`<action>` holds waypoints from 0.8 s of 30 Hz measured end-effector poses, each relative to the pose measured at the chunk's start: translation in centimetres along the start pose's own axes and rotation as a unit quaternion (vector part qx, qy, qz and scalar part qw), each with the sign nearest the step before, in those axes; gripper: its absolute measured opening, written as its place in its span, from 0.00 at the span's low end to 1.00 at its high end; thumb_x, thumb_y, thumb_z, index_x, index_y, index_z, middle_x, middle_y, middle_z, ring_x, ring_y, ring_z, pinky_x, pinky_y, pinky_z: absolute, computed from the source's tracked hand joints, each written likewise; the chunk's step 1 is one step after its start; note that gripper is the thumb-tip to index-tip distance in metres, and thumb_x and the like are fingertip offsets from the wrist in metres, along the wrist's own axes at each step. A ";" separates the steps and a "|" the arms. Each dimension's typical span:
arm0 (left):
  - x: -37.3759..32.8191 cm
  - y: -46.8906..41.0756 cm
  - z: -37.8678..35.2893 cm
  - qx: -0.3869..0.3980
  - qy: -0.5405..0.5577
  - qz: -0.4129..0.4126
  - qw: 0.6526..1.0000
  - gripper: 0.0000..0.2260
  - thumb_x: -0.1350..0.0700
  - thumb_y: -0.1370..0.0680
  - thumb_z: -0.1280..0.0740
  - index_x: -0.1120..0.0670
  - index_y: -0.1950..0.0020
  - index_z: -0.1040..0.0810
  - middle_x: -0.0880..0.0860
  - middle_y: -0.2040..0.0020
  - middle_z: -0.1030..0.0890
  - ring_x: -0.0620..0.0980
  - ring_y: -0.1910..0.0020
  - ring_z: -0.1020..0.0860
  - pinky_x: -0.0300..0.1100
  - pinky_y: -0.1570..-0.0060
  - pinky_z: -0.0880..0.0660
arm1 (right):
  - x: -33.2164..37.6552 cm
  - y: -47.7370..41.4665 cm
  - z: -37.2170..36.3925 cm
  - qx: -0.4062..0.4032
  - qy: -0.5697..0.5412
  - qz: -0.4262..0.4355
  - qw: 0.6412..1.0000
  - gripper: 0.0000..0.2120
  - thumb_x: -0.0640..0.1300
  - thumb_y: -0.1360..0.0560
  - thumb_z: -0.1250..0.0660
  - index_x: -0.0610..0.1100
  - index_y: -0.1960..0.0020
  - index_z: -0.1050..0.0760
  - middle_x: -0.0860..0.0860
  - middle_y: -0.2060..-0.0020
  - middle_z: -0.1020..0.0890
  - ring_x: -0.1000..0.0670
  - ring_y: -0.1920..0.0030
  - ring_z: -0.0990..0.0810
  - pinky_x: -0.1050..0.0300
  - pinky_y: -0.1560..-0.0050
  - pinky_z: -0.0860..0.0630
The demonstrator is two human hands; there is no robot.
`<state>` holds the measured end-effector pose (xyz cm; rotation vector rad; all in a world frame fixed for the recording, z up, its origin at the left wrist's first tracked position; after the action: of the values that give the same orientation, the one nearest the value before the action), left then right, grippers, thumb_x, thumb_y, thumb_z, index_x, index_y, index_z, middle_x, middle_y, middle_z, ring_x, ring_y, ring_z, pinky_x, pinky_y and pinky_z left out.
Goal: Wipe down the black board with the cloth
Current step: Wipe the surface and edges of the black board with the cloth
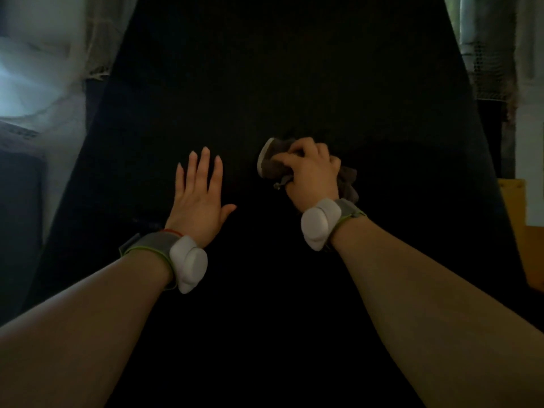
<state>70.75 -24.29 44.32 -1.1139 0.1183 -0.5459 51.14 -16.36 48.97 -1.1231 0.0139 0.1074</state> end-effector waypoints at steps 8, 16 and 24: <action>-0.1 1.0 0.0 -0.017 -0.003 -0.005 1.000 0.39 0.45 0.24 0.36 0.58 0.23 0.55 0.60 0.23 0.57 0.59 0.25 0.59 0.51 0.30 0.66 | 2.0 6.0 -0.5 0.159 0.004 0.127 0.979 0.16 0.44 0.26 0.35 0.57 0.41 0.22 0.51 0.39 0.32 0.46 0.38 0.37 0.48 0.39 0.44; 0.0 2.3 -1.3 0.001 -0.027 -0.025 0.999 0.42 0.43 0.25 0.36 0.57 0.24 0.59 0.61 0.23 0.55 0.59 0.26 0.60 0.51 0.33 0.72 | 1.7 5.7 1.1 0.194 -0.052 0.095 0.975 0.17 0.37 0.26 0.35 0.51 0.41 0.21 0.49 0.38 0.29 0.45 0.38 0.34 0.52 0.43 0.42; 0.5 2.3 -1.9 -0.040 -0.032 -0.041 0.998 0.39 0.41 0.27 0.41 0.59 0.24 0.54 0.64 0.24 0.49 0.60 0.27 0.55 0.46 0.33 0.74 | 1.6 -0.6 1.3 0.028 -0.026 -0.054 0.998 0.19 0.41 0.24 0.38 0.57 0.36 0.28 0.48 0.36 0.35 0.41 0.37 0.37 0.42 0.38 0.40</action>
<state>71.29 -25.30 41.55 -1.2176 0.0396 -0.5812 52.70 -15.34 50.01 -1.0628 -0.0903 0.0387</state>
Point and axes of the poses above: each hand's wrist, its own y-axis away from the middle knuckle, its own z-axis out of the back of the hand, x = y × z, the point moved 1 cm from there along -y, towards the middle knuckle
